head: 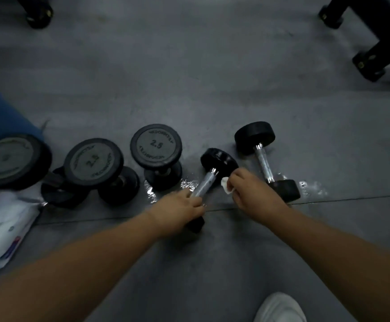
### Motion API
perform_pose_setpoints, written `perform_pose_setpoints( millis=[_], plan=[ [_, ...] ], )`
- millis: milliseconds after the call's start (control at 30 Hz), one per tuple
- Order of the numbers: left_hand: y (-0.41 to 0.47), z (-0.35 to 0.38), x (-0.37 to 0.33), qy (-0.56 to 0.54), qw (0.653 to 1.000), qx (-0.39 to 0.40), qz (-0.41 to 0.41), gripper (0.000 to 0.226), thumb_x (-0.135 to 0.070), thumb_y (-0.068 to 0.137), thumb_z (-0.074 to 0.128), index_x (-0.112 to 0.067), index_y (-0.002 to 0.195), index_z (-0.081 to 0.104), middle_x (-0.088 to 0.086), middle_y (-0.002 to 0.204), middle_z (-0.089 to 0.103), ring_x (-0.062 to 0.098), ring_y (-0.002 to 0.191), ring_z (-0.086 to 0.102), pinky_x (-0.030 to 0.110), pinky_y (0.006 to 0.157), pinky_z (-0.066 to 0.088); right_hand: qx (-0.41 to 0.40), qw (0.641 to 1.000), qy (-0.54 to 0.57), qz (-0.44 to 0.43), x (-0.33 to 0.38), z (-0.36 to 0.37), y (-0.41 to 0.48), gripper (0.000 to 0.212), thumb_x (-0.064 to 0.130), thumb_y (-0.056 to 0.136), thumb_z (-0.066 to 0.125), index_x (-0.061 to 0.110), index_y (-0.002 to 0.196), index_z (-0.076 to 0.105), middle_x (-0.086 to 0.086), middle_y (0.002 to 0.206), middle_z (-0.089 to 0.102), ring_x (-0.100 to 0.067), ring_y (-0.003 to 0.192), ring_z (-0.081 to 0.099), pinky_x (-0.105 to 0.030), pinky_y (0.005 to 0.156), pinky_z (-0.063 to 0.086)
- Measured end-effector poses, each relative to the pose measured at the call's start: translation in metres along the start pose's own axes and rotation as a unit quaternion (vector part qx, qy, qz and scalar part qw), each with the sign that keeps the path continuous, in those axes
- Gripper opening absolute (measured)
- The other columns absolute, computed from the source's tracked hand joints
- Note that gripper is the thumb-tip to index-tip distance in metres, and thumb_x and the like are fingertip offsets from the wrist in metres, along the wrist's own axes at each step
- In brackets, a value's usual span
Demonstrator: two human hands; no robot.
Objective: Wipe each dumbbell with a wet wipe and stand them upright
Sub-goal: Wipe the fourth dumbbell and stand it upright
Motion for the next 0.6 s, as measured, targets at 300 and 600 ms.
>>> perform_pose_setpoints(
  millis=[300, 600],
  plan=[
    [-0.148, 0.036, -0.019, 0.106, 0.989, -0.031, 0.095, 0.01, -0.018, 0.085, 0.047, -0.026, 0.09, 0.051, 0.0, 0.097, 0.056, 0.025, 0.085, 0.054, 0.039, 0.077, 0.049, 0.077, 0.991, -0.019, -0.104, 0.131, 0.056, -0.049, 0.015, 0.019, 0.084, 0.054, 0.016, 0.099, 0.056, -0.003, 0.115, 0.049, -0.028, 0.087, 0.057, -0.033, 0.066, 0.05],
    [-0.19, 0.074, 0.0, -0.158, 0.975, 0.005, -0.157, 0.079, -0.048, 0.073, 0.051, -0.03, 0.147, 0.027, 0.006, 0.157, 0.024, 0.028, 0.143, 0.024, 0.04, 0.116, 0.028, 0.105, 0.992, -0.006, -0.072, 0.161, 0.113, -0.058, 0.028, 0.018, 0.083, 0.051, 0.012, 0.108, 0.061, -0.006, 0.128, 0.052, -0.032, 0.086, 0.064, -0.036, 0.072, 0.054]
  ],
)
Point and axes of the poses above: each hand's wrist, its own y-axis towards the middle knuckle, its own z-axis out of the palm, x = y × z, the point moved 8 cm from there along y, towards the middle knuckle
